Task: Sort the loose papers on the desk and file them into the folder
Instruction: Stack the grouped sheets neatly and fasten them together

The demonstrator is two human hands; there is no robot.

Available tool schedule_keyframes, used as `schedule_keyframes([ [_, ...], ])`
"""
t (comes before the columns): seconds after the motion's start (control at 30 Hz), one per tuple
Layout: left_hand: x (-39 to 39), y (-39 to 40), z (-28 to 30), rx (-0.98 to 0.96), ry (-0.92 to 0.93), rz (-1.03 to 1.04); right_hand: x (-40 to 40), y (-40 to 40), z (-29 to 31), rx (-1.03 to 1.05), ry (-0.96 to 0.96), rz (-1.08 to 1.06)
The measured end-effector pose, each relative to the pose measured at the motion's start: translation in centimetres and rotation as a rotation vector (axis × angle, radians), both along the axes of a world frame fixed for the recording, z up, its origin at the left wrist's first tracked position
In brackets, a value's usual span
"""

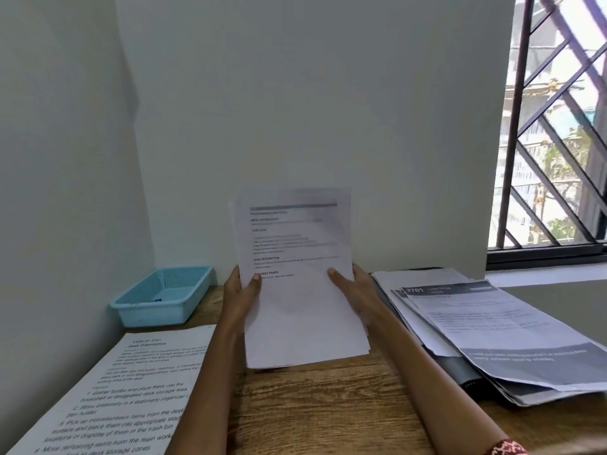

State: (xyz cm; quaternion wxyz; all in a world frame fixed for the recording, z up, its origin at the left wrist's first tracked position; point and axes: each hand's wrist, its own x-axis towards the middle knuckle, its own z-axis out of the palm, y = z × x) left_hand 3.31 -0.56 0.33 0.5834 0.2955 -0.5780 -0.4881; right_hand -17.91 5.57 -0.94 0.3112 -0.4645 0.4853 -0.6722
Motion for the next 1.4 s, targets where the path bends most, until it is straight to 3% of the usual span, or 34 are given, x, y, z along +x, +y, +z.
schedule_keyframes([
  [0.27, 1.1, 2.4, 2.7, -0.053, 0.043, 0.022, 1.5, 1.8, 3.3, -0.118, 0.114, 0.037],
  [0.7, 2.8, 7.2, 7.8, -0.043, 0.058, -0.018, 4.0, 5.7, 7.0, -0.203, 0.045, -0.029],
  [0.97, 2.6, 8.5, 3.0, 0.032, 0.006, -0.062, 4.2, 5.4, 2.8, -0.019, 0.04, -0.12],
  [1.13, 3.4, 7.7, 4.0, 0.066, 0.026, -0.053, 4.7, 5.9, 3.9, -0.047, 0.027, -0.094],
  [1.27, 3.1, 8.6, 1.2, 0.108, -0.096, -0.12, 5.5, 6.0, 1.4, -0.006, 0.024, -0.087],
  [1.4, 3.4, 8.6, 1.6, 0.143, -0.125, -0.19, 5.0, 6.1, 2.0, -0.05, 0.154, -0.148],
])
